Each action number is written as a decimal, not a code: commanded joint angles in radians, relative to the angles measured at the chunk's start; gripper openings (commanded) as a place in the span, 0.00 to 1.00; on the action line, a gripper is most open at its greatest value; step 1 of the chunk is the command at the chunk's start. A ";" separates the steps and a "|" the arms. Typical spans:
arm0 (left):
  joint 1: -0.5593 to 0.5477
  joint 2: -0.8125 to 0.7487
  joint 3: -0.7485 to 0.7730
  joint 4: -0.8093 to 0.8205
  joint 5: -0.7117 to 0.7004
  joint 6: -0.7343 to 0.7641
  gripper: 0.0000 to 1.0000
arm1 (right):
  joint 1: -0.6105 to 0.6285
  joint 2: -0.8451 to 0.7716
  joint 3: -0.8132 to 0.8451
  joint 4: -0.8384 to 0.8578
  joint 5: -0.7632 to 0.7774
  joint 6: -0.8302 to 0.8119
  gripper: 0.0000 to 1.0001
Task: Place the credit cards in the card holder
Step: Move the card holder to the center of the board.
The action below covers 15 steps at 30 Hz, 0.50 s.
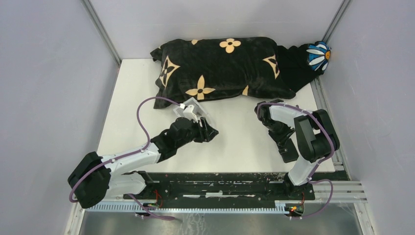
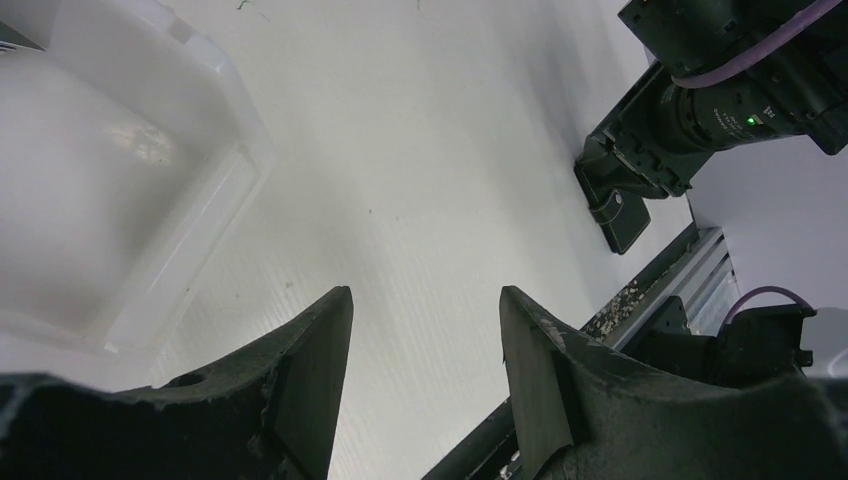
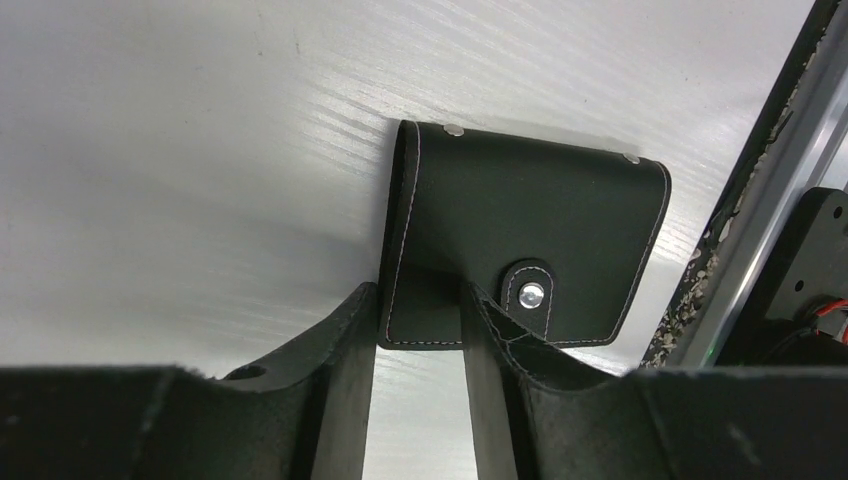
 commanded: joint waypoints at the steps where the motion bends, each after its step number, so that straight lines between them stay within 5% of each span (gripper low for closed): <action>1: -0.003 -0.024 -0.009 0.050 -0.009 0.034 0.63 | -0.009 0.017 -0.003 -0.032 -0.001 0.021 0.38; 12: -0.003 -0.023 0.003 0.041 -0.037 0.034 0.64 | -0.008 0.019 0.000 0.005 -0.040 -0.058 0.01; 15: -0.003 -0.018 0.011 0.040 -0.040 0.034 0.64 | 0.012 0.020 0.010 0.018 -0.033 -0.096 0.00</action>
